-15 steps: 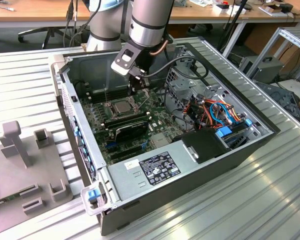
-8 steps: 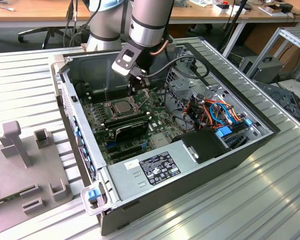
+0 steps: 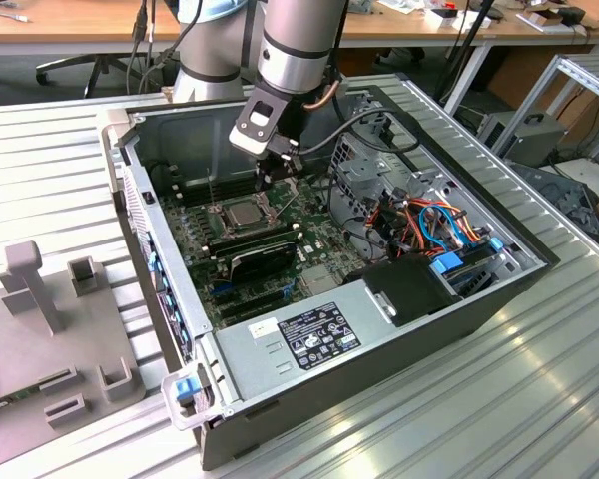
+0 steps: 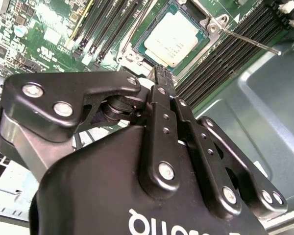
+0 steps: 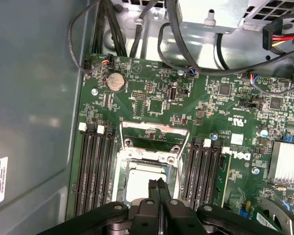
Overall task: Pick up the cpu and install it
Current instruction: 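Close the cpu cover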
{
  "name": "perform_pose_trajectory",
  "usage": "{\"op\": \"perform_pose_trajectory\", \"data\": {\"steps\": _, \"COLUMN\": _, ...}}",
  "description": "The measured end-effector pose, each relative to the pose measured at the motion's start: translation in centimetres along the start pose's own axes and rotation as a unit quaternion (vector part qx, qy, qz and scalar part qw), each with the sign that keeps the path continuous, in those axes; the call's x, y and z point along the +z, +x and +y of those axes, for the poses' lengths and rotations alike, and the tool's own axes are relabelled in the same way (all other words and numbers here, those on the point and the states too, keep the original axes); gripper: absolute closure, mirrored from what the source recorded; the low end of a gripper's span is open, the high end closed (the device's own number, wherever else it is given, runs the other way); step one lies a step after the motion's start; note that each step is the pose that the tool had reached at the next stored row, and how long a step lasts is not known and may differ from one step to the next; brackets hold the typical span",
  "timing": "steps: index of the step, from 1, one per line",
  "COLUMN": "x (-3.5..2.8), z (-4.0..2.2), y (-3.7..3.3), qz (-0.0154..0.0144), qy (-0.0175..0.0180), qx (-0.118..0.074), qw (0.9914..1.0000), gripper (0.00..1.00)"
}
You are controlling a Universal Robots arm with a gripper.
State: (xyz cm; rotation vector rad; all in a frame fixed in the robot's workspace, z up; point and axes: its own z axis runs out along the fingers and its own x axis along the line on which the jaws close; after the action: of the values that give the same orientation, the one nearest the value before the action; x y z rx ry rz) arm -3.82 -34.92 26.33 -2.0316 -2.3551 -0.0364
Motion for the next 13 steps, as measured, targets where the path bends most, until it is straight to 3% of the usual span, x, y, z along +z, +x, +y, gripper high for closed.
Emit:
{"op": "perform_pose_trajectory", "data": {"steps": 3, "x": 0.0, "z": 0.0, "y": 0.0, "qz": -0.0001, "qy": 0.0007, "qx": -0.019, "qw": 0.99982, "gripper": 0.89}}
{"op": "perform_pose_trajectory", "data": {"steps": 13, "x": 0.0, "z": 0.0, "y": 0.0, "qz": -0.0002, "qy": 0.002, "qx": -0.05, "qw": 0.99873, "gripper": 0.89}}
